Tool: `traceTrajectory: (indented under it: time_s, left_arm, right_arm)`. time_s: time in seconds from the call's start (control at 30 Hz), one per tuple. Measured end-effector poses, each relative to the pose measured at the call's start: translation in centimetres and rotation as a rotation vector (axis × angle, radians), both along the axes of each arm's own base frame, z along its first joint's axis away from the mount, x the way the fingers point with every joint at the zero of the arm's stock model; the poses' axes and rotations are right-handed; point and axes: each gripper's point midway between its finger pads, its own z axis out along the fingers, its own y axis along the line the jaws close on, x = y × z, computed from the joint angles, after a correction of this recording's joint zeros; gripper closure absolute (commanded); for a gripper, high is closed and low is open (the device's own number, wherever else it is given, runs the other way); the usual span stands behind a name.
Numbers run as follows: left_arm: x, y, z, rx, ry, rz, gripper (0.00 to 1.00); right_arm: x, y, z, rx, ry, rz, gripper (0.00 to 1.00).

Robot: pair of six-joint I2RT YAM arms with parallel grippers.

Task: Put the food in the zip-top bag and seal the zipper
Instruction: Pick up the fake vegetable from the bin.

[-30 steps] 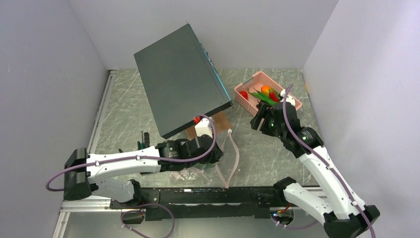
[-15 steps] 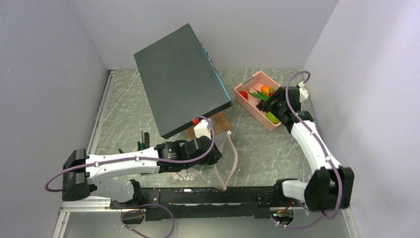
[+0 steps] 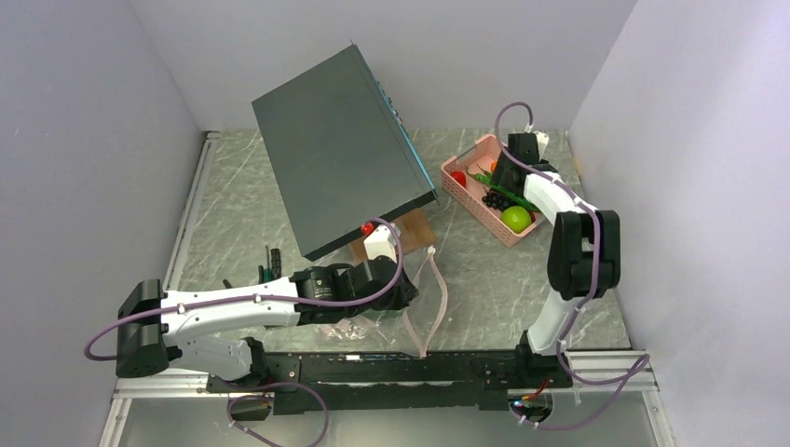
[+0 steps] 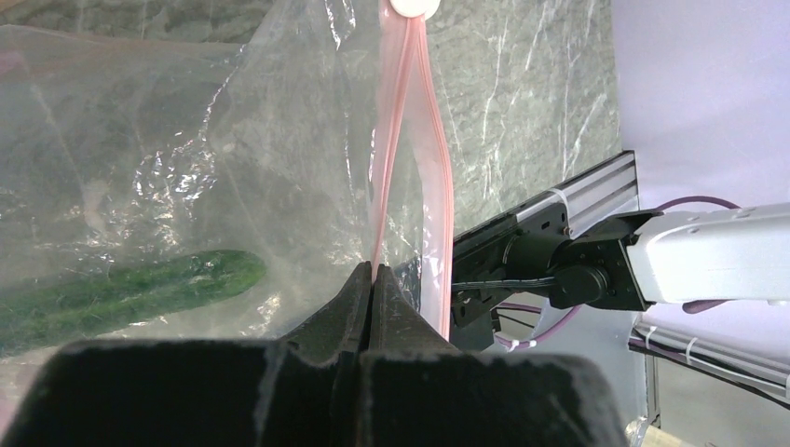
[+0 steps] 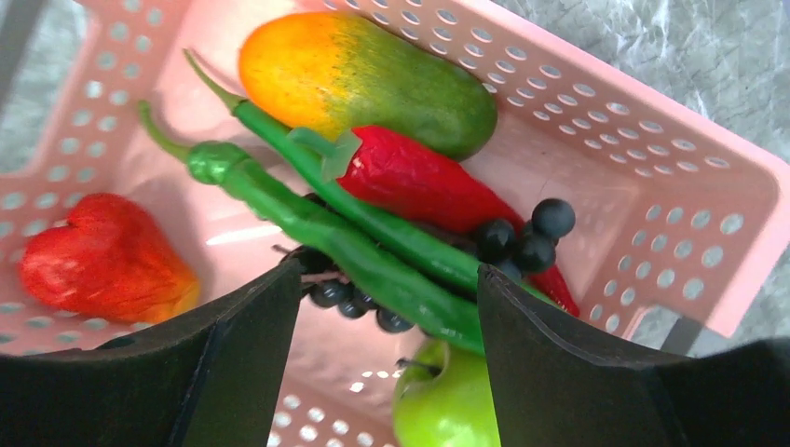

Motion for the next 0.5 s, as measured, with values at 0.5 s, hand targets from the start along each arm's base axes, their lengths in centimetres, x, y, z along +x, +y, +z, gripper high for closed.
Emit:
traceTrajectory:
  time_s: [0.5]
  left_arm:
    - [-0.1, 0.2, 0.1, 0.003, 0.0, -0.001, 1.0]
  right_arm:
    - [3.0, -1.4, -2.4, -0.26, 0.051, 0.121, 0.32]
